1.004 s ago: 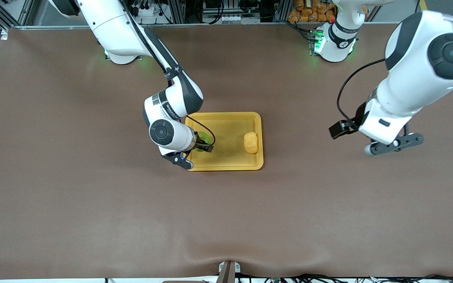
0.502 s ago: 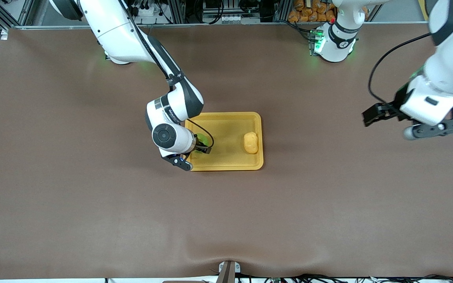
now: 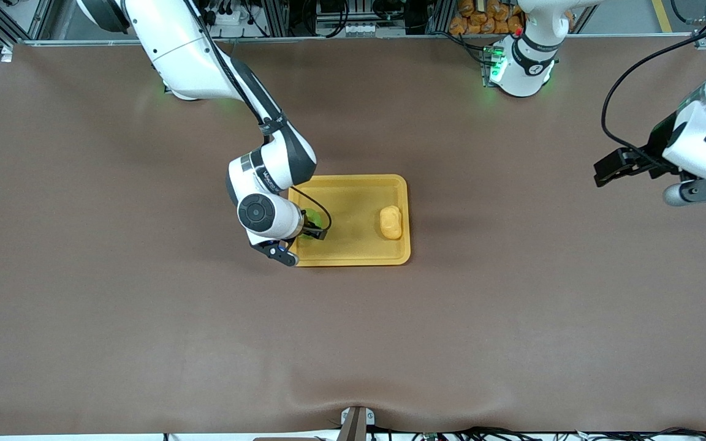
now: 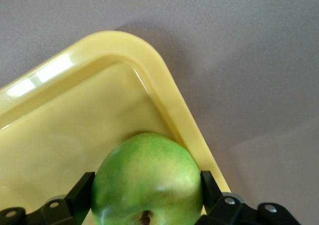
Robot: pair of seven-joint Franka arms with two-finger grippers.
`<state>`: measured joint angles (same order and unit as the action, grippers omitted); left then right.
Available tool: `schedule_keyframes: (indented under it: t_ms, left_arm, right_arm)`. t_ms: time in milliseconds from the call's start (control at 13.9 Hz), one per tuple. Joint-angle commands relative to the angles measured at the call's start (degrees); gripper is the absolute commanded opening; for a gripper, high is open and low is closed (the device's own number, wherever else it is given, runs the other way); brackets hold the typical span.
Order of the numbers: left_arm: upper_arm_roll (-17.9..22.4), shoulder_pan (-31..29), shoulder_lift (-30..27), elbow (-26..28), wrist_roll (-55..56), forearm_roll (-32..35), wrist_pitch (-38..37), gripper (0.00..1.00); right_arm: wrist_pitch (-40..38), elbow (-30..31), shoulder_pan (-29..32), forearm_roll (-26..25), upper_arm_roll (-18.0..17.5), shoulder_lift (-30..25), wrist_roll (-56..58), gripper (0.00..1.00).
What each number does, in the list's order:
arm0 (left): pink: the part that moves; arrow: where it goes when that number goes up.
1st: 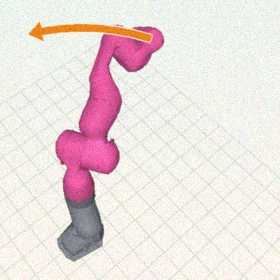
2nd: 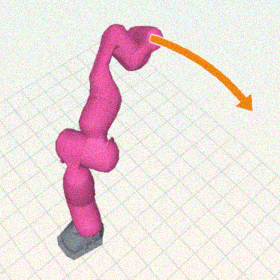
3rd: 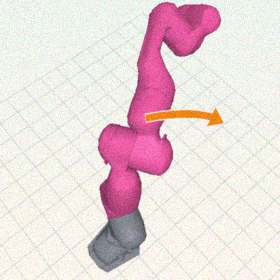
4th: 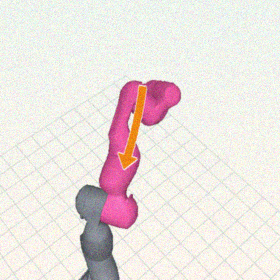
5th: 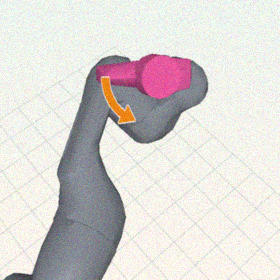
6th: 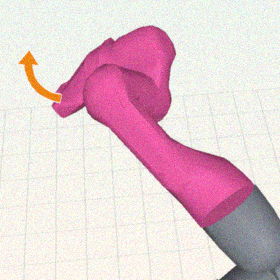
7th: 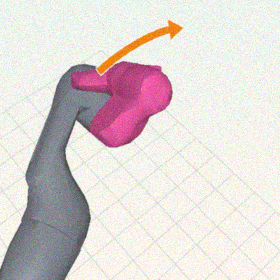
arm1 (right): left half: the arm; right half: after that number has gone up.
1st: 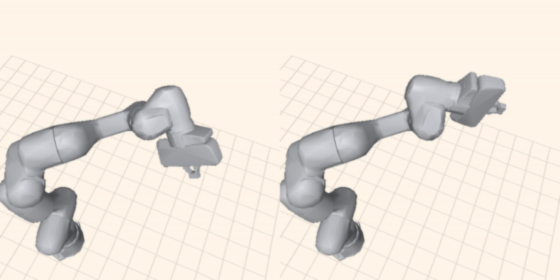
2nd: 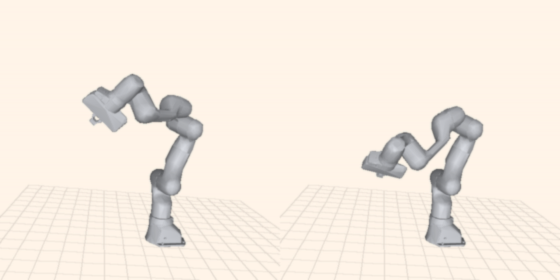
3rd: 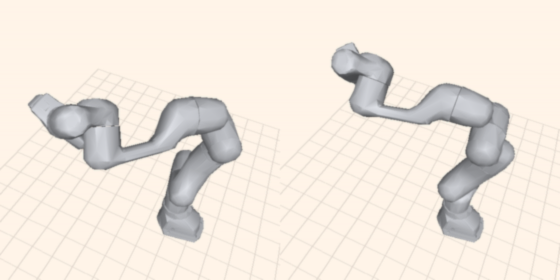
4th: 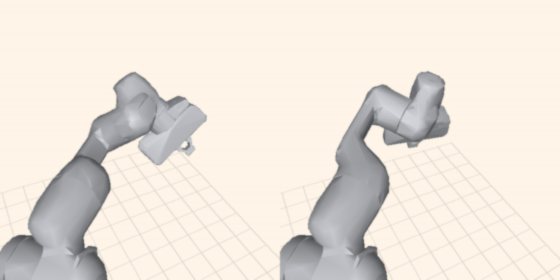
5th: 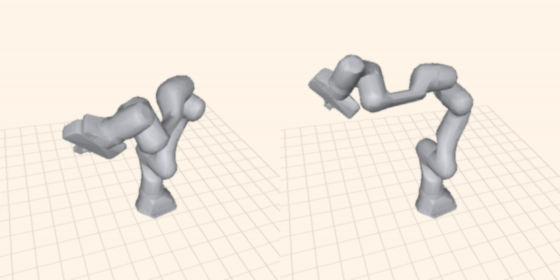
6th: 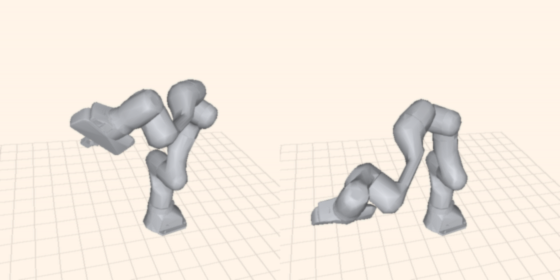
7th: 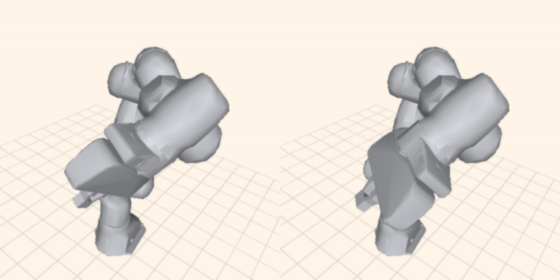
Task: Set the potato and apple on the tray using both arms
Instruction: 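Lower the apple onto the tray beside the potato with the right gripper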
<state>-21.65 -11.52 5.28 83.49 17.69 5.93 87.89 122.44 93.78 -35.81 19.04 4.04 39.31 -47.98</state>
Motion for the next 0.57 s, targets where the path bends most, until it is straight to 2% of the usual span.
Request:
schedule_keyframes:
  t_ms: [0, 143, 287, 502]
  left_arm:
    - [-0.32, -0.96, -3.16, 1.59, -2.39, 1.02, -2.71, 1.00]
    - [-0.15, -0.53, -4.39, 2.02, -2.57, 0.84, -3.51, 1.00]
    - [0.64, 0.44, -5.27, 2.47, -2.66, 0.32, -4.29, 1.00]
    - [6.51, 6.05, -7.99, 4.65, -2.75, -0.56, -5.44, 1.00]
  right_arm:
    - [-0.45, -0.08, 0.83, -1.02, -0.34, -0.81, -0.89, 1.00]
    - [-1.41, -2.53, 0.83, -0.32, -0.43, -1.07, -1.06, 1.00]
    - [-5.69, -7.71, 0.92, -0.31, -0.34, -1.34, -1.41, 1.00]
    - [-18.69, -16.76, 3.63, -1.02, -0.26, -1.16, -1.41, 1.00]
